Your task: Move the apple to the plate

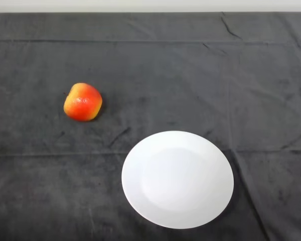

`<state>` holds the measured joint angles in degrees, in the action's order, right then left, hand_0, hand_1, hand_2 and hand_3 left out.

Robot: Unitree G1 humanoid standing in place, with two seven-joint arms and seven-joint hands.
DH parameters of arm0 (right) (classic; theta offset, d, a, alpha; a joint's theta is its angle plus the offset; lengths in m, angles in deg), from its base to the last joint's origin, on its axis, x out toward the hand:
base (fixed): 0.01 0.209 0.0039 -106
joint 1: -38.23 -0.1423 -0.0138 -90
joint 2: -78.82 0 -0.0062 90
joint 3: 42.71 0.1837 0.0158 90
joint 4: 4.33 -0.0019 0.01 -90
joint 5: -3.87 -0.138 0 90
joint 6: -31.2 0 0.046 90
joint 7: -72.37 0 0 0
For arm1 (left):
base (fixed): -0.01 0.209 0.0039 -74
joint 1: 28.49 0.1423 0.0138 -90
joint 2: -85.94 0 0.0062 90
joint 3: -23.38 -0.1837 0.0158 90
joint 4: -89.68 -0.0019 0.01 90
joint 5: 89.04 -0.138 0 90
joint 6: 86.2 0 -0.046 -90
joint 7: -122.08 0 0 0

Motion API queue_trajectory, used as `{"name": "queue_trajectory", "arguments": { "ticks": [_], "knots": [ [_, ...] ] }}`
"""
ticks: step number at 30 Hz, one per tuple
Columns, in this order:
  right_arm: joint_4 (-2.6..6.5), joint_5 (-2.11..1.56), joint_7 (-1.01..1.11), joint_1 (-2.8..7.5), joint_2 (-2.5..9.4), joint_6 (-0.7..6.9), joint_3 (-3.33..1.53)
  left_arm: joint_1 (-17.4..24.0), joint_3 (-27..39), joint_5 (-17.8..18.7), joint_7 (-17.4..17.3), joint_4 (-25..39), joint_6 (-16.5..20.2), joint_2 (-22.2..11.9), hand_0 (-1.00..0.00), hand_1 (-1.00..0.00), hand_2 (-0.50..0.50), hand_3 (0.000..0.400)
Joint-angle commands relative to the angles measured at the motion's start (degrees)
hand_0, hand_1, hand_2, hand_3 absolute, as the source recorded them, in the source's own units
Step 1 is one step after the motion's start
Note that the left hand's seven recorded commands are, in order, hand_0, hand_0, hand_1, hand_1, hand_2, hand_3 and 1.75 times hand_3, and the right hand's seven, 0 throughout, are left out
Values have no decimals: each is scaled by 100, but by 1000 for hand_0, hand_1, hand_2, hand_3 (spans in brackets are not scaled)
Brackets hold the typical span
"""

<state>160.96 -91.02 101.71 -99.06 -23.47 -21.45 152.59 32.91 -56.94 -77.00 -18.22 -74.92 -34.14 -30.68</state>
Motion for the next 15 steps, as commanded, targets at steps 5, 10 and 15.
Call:
{"name": "queue_trajectory", "arguments": {
  "ticks": [5, 10, 15],
  "knots": [
    [7, 21, 3, 10, -191, 55, 119, -274, 104, -157, -30, 126, 104, 72, 0, 0, 0, 0],
    [6, 21, 3, 10, -191, 55, 119, -271, 122, -203, -87, 138, 94, 83, 0, 0, 0, 0],
    [6, 21, 3, 10, -190, 54, 119, -316, 105, -286, -111, 152, 109, 126, 0, 0, 0, 0]
  ]
}}
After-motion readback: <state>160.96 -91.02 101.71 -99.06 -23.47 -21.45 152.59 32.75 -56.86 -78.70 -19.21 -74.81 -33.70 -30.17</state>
